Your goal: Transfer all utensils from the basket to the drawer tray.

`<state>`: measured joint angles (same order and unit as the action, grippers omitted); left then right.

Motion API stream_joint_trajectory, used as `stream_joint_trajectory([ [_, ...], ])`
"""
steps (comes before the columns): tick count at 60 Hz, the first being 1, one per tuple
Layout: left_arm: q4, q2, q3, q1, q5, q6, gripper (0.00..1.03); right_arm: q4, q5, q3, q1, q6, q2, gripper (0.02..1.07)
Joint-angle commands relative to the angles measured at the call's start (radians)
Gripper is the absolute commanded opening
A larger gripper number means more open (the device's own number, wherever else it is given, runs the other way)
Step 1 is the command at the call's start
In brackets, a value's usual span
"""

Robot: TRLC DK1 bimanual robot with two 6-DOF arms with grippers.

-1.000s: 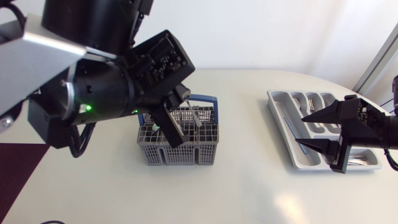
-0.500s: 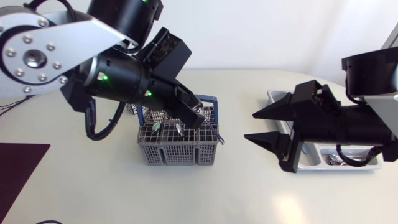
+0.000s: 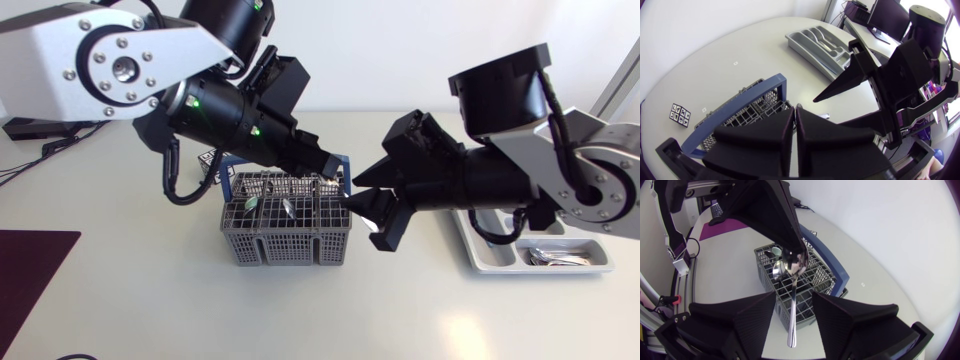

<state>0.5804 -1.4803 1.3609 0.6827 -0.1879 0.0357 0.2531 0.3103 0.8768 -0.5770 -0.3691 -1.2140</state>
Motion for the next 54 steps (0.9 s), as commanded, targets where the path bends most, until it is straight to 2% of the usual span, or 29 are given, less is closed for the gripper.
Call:
stream_joint_trajectory([
  [1, 0.012, -0.021, 0.043, -0.012, -0.028, 0.039, 0.03, -0.014, -0.014, 0.044, -0.017, 0.032, -0.045, 0.46],
  [6, 0.013, -0.028, 0.049, -0.025, -0.047, 0.049, 0.03, -0.015, -0.036, 0.059, -0.026, 0.033, -0.073, 0.4],
  [17, 0.026, -0.029, 0.053, -0.038, -0.074, 0.058, 0.03, -0.018, -0.074, 0.07, -0.05, 0.022, -0.093, 0.16],
  [24, 0.03, -0.029, 0.055, -0.038, -0.074, 0.058, 0.04, -0.018, -0.071, 0.07, -0.055, 0.015, -0.096, 0.08],
  [29, 0.03, -0.029, 0.055, -0.038, -0.076, 0.058, 0.05, -0.018, -0.069, 0.064, -0.058, 0.01, -0.098, 0.07],
  [35, 0.032, -0.028, 0.064, -0.038, -0.076, 0.058, 0.2, -0.018, -0.063, 0.05, -0.058, 0.002, -0.094, 0.07],
  [39, 0.032, -0.026, 0.083, -0.04, -0.078, 0.058, 0.39, -0.012, -0.051, 0.044, -0.058, -0.002, -0.093, 0.07],
  [40, 0.032, -0.025, 0.084, -0.04, -0.078, 0.056, 0.4, -0.012, -0.05, 0.042, -0.058, -0.002, -0.093, 0.07],
  [41, 0.032, -0.025, 0.095, -0.04, -0.081, 0.056, 0.48, -0.011, -0.05, 0.039, -0.058, -0.007, -0.091, 0.07],
  [43, 0.032, -0.025, 0.109, -0.043, -0.081, 0.055, 0.58, -0.011, -0.048, 0.033, -0.058, -0.008, -0.088, 0.07],
  [46, 0.032, -0.025, 0.133, -0.052, -0.082, 0.055, 0.81, -0.009, -0.036, 0.021, -0.058, -0.013, -0.082, 0.07],
  [47, 0.03, -0.025, 0.145, -0.06, -0.082, 0.052, 0.93, -0.005, -0.025, 0.019, -0.055, -0.019, -0.081, 0.07],
  [49, 0.027, -0.023, 0.159, -0.064, -0.082, 0.049, 0.99, 0.002, -0.013, 0.013, -0.049, -0.024, -0.078, 0.07],
  [54, 0.01, -0.017, 0.184, -0.092, -0.082, 0.039, 0.99, 0.026, 0.042, -0.002, -0.017, -0.054, -0.07, 0.07],
])
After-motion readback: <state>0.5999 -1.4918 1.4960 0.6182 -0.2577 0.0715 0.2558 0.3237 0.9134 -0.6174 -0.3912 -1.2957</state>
